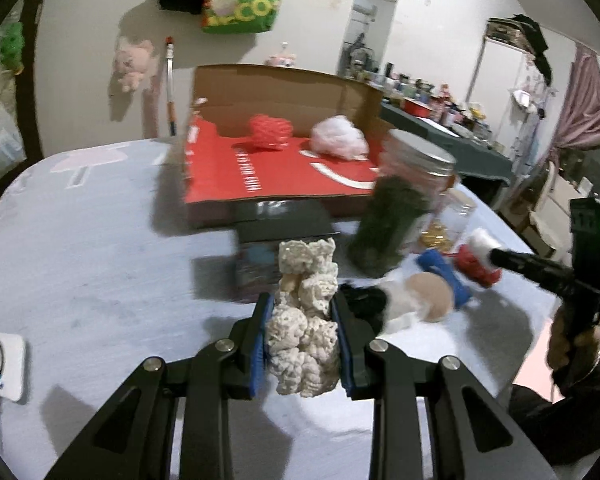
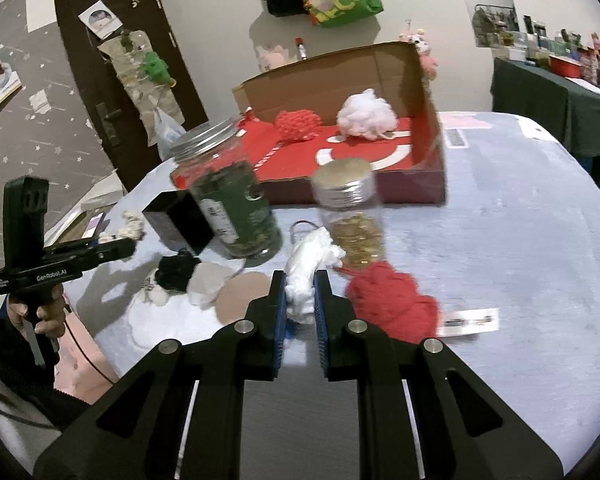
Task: Organize soft objects
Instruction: 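Carry the scrunchie and white puff into the box and lower them onto the red paper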
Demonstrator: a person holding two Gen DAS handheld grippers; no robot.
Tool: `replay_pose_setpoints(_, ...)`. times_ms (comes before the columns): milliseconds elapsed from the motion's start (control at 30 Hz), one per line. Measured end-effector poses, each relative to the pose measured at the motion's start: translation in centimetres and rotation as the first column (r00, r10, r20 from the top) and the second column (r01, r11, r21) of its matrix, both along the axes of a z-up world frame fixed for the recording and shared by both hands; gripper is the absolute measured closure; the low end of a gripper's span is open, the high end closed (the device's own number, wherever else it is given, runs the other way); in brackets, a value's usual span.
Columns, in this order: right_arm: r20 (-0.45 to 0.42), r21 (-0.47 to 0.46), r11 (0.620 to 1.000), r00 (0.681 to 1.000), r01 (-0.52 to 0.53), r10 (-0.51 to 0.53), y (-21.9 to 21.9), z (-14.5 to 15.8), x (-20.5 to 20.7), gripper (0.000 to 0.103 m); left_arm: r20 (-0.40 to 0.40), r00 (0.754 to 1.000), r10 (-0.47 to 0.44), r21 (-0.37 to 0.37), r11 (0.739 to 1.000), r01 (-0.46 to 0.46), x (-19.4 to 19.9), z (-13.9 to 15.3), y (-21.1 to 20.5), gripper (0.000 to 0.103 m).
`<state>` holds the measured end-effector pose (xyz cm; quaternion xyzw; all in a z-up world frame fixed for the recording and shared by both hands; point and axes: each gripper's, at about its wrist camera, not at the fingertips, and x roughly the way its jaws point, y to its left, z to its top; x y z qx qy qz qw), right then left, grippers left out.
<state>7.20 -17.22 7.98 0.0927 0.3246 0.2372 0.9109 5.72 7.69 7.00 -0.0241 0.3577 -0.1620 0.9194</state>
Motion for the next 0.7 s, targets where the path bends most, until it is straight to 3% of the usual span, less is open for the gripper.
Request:
replay_pose_setpoints(400,-0.013,-0.055,0.999,1.0,-0.001,0.0,-3.4,0.0,2.0,0.09,0.006,0.999,0.05,0.05,0.997,-0.05,1.6,-1.4,4.5,0.073)
replay_pose_setpoints(700,0.003,-0.12,0.991,0.998,-0.057,0.058,-4.2,0.7,4.3,0.09,0.045,0.999,-0.021,0.079,0.997,0.017,4.6,-0.9,5.3,0.073)
